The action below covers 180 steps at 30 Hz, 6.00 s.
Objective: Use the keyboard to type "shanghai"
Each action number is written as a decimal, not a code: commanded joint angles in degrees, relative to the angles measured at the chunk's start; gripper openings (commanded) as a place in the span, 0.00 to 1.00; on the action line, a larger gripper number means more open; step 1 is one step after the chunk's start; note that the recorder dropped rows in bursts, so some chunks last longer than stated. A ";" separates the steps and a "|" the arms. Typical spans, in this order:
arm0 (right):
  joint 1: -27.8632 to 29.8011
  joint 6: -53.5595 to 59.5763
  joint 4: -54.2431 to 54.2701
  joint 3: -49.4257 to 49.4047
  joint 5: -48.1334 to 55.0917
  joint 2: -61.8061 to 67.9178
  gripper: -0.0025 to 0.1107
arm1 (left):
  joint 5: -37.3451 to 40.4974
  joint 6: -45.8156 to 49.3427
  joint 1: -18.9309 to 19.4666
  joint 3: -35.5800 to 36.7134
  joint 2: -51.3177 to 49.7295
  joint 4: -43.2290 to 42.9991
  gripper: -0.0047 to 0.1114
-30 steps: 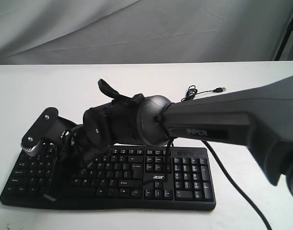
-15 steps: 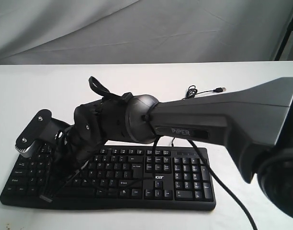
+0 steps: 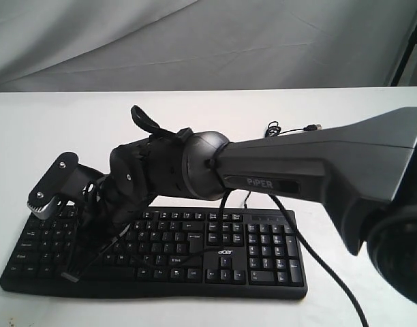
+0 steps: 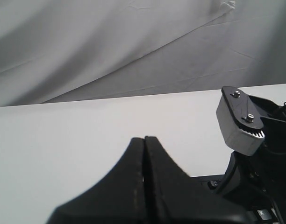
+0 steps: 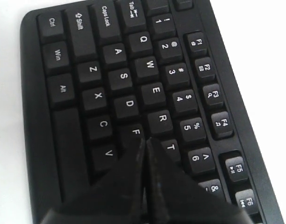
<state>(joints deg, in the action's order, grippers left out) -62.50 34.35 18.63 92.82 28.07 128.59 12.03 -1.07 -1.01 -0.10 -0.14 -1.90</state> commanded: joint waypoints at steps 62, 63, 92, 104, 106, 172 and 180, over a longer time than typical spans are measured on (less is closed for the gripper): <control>0.61 -0.24 -1.07 0.28 0.33 -0.34 0.02 | -0.67 -0.42 0.14 0.10 0.14 0.27 0.04; 0.73 -0.50 -1.23 0.28 1.13 -0.34 0.02 | -0.67 -0.42 0.14 0.10 0.14 0.27 0.04; 1.31 -2.90 -3.06 -1.02 2.50 -0.22 0.02 | -0.67 -0.42 0.14 0.10 0.14 0.27 0.04; 1.31 -2.93 -2.82 -1.02 2.25 0.26 0.02 | -0.67 -0.42 0.14 0.10 0.14 0.27 0.04; 1.31 -2.81 -3.07 -1.02 2.02 -0.39 0.02 | -0.67 -0.42 0.14 0.10 0.14 0.27 0.04; -3.21 2.90 4.93 17.31 0.25 9.79 0.02 | -0.67 -0.42 0.14 0.10 0.14 0.27 0.04; -3.42 2.90 4.93 17.31 -0.19 9.79 0.02 | -0.67 -0.42 0.14 0.10 0.14 0.27 0.04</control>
<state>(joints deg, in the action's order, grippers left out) -65.76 37.00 23.48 109.75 28.48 138.52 11.99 -1.17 -1.01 -0.10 -0.14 -1.90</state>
